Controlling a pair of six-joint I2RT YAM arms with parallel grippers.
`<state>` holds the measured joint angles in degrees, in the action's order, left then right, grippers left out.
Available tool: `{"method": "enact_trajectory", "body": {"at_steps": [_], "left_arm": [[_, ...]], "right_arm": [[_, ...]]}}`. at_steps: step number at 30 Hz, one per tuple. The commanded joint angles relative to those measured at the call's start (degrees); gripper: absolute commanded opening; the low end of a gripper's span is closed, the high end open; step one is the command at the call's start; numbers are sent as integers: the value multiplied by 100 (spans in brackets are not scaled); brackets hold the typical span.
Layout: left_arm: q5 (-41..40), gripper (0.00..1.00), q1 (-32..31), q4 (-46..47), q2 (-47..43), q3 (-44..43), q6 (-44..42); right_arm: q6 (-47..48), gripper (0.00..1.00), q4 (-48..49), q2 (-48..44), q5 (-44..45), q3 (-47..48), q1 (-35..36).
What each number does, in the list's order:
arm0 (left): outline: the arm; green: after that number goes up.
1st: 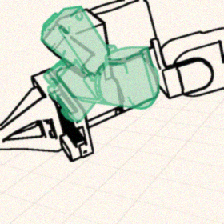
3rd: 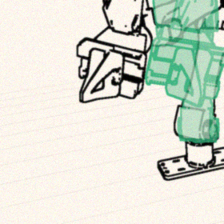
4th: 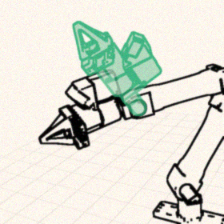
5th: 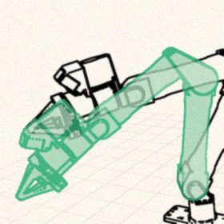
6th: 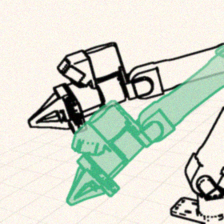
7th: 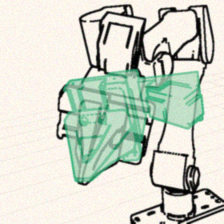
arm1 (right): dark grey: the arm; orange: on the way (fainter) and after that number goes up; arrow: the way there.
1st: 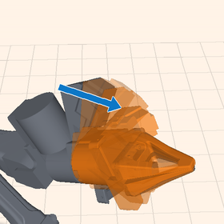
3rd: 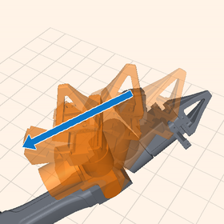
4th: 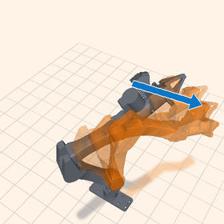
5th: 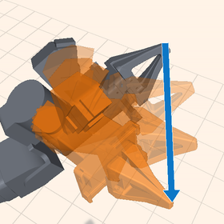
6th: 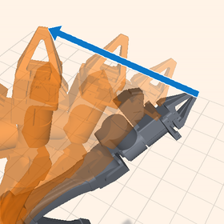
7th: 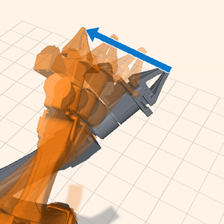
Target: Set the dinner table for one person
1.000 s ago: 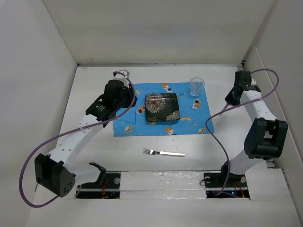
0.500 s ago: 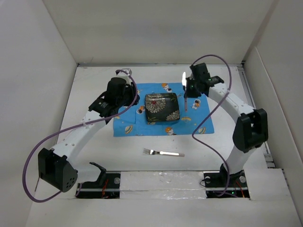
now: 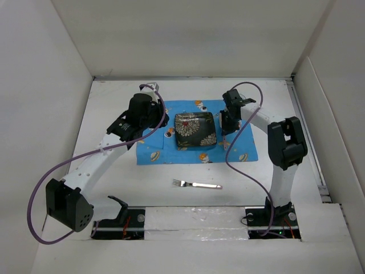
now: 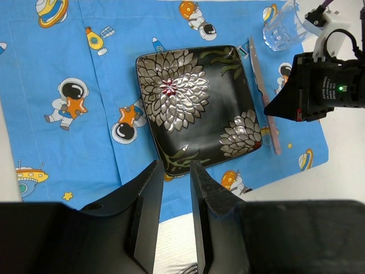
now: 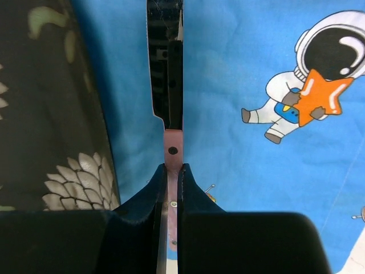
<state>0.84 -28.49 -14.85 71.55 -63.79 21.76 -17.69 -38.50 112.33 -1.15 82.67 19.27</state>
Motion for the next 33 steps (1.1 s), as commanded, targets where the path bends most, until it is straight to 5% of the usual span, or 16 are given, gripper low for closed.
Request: {"method": "enact_trajectory", "body": {"at_steps": [1, 7, 13, 16, 18, 20, 22, 27, 29, 30, 33], "left_arm": [[13, 23, -25, 158, -44, -151, 65], [30, 23, -25, 184, -27, -134, 74], [30, 23, -25, 193, -18, -151, 83], [30, 23, -25, 176, -18, -186, 74], [21, 22, -25, 158, 17, -282, -5], [13, 20, -25, 105, 87, -379, -136], [-22, 0, -25, 44, 148, -642, -268], [-23, 0, -25, 35, 298, -1064, -383], [-251, 0, 37, 0, 377, -1205, -409], [-277, 1, 37, -18, 412, -1345, -427], [-400, 9, 106, -79, 474, -1592, -506]], "right_arm": [[99, 0, 18, 86, 18, 109, -81], [64, 1, 10, 192, 282, 178, -81], [64, 38, -245, -53, 361, 284, -81], [125, 42, -464, -430, 352, 276, -29], [204, 41, -509, -755, 440, 93, 121], [301, 19, -501, -1344, 318, -189, 383], [468, 0, -370, -2113, -294, -968, 786], [434, 0, -149, -2804, -931, -1745, 2033], [398, 10, -114, -2892, -914, -1965, 2422], [381, 30, -149, -2866, -835, -2000, 2737], [416, 51, -290, -2638, -737, -1992, 3152]]}}
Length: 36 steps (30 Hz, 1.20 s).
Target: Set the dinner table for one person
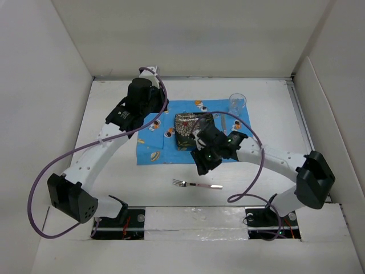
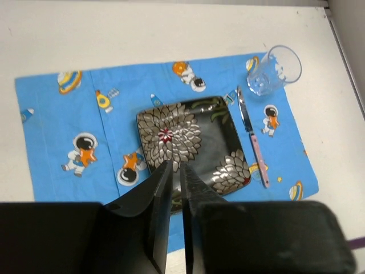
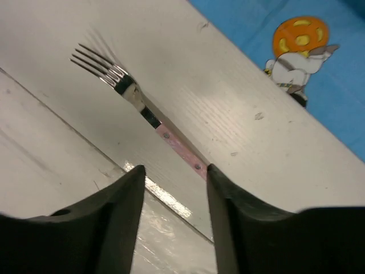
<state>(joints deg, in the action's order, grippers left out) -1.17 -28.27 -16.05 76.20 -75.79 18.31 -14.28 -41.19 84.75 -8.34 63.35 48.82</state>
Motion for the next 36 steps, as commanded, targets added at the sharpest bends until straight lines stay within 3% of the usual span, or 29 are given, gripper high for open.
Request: {"method": "enact_trajectory", "body": {"at_steps": [1, 10, 17, 20, 21, 24, 29, 36], "left_arm": [[-217, 10, 85, 6, 35, -454, -222], [-340, 17, 366, -47, 105, -1385, -380], [-340, 18, 366, -65, 88, -1290, -363], [-305, 18, 366, -29, -26, -1035, -310], [-314, 18, 366, -21, -44, -1008, -310], [-384, 18, 366, -64, -132, -955, -301], [-533, 19, 366, -187, -290, -990, -371], [-1342, 24, 366, -609, -536, -1544, -635]], "right_arm": [[84, 55, -21, 173, -1, -51, 459], [22, 59, 32, 1068, 52, -121, 822], [-39, 58, -21, 1631, 43, -139, 1006], [-118, 40, 84, 1720, 200, -174, 1164], [-136, 23, 111, 1729, 184, -157, 1165], [-206, 0, 59, 1712, 131, 115, 1428], [-136, 0, -565, 1501, -45, 1072, 1675], [-672, 0, -513, 2098, 43, 3016, 743]]}}
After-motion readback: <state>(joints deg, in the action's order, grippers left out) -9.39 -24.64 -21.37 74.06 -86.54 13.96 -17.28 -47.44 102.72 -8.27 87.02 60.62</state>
